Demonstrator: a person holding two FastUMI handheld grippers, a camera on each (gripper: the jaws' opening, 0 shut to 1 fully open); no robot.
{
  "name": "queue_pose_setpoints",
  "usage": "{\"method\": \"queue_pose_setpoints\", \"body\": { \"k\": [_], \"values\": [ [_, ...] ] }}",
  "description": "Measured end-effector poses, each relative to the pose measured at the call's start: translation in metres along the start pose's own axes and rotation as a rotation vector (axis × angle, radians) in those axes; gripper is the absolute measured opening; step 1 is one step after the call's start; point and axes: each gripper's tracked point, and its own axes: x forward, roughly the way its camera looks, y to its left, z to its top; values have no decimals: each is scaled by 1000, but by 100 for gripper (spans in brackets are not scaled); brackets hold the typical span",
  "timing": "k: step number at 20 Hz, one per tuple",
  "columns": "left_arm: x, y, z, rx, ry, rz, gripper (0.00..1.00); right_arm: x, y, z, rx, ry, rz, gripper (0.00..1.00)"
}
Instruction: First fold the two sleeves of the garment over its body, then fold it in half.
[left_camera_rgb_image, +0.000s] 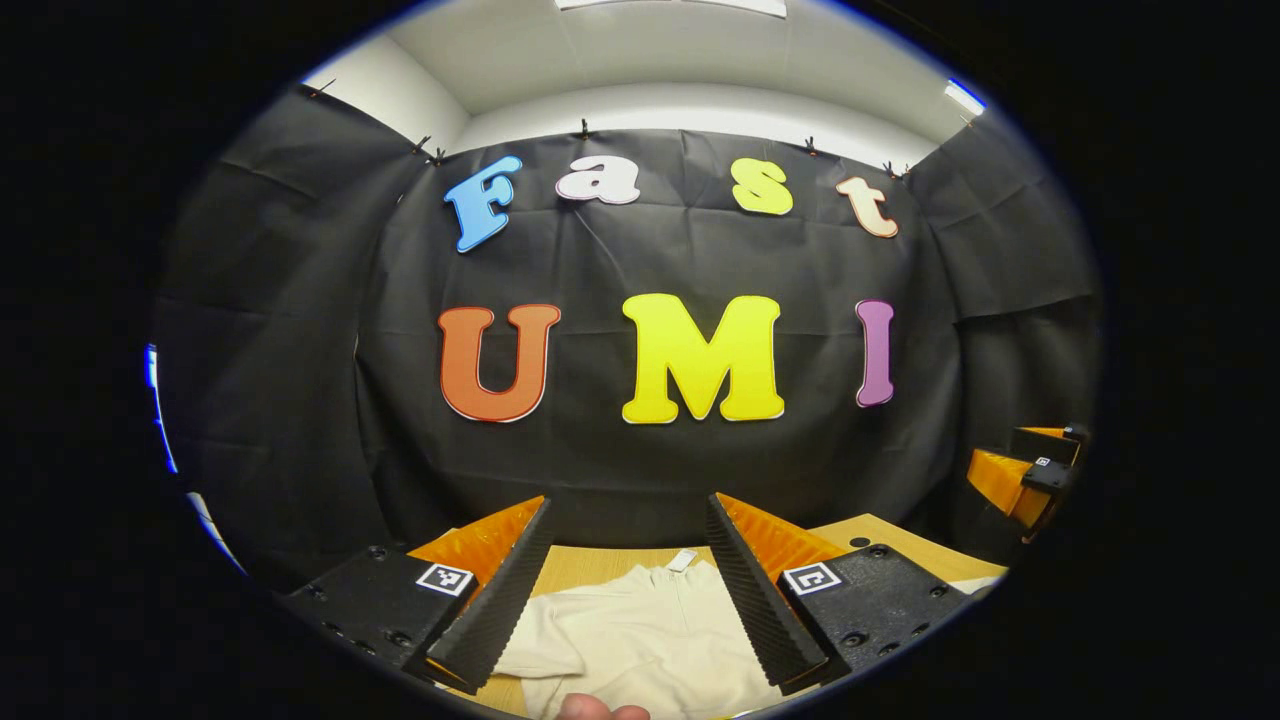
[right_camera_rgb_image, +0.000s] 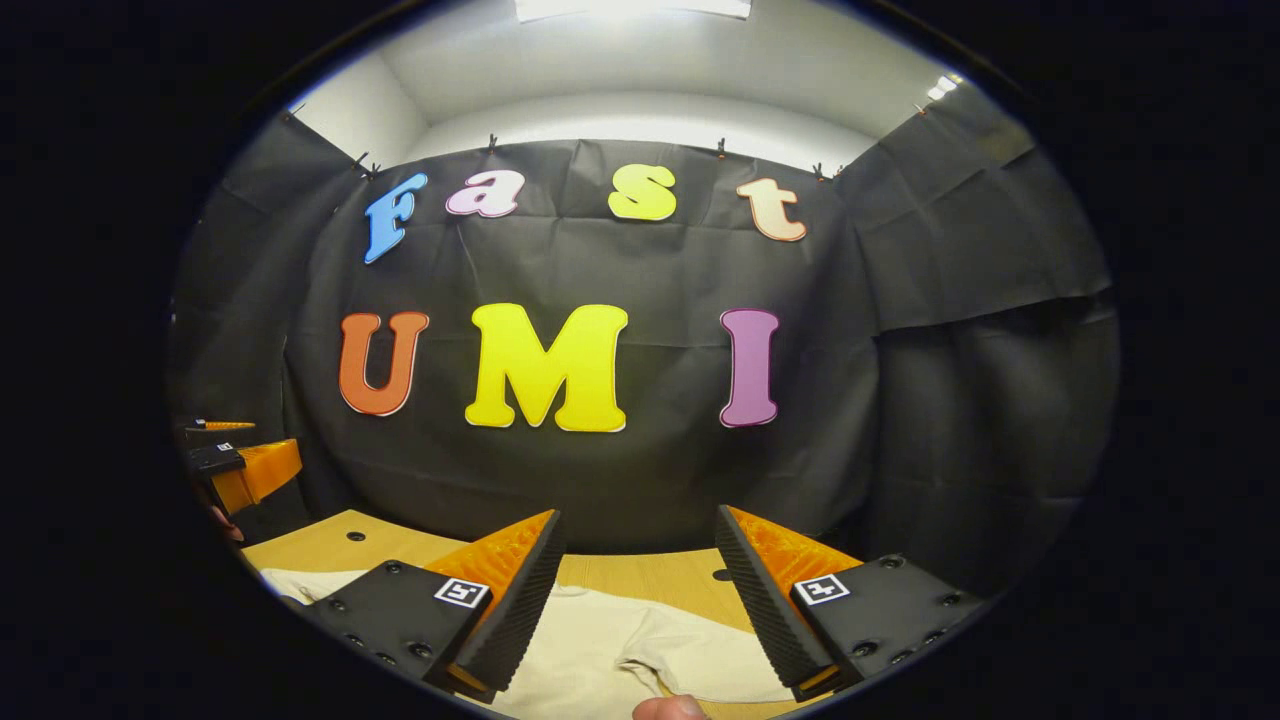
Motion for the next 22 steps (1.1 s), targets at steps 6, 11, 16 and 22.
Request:
{"method": "queue_pose_setpoints", "body": {
  "k": [6,11,16,22],
  "values": [
    [-2,-13,-4,13,8,-21,96,-7,-26,-18,-37,45,-22,94],
    [-3,-35,-19,2,53,-67,96,-16,-71,-67,-29,191,-52,94],
    [-2,-52,-30,21,85,-92,96,-30,-129,-108,-50,319,-90,94],
    [1,-72,-56,16,157,-111,96,-48,-202,-187,-54,529,-143,95]
  ]
}}
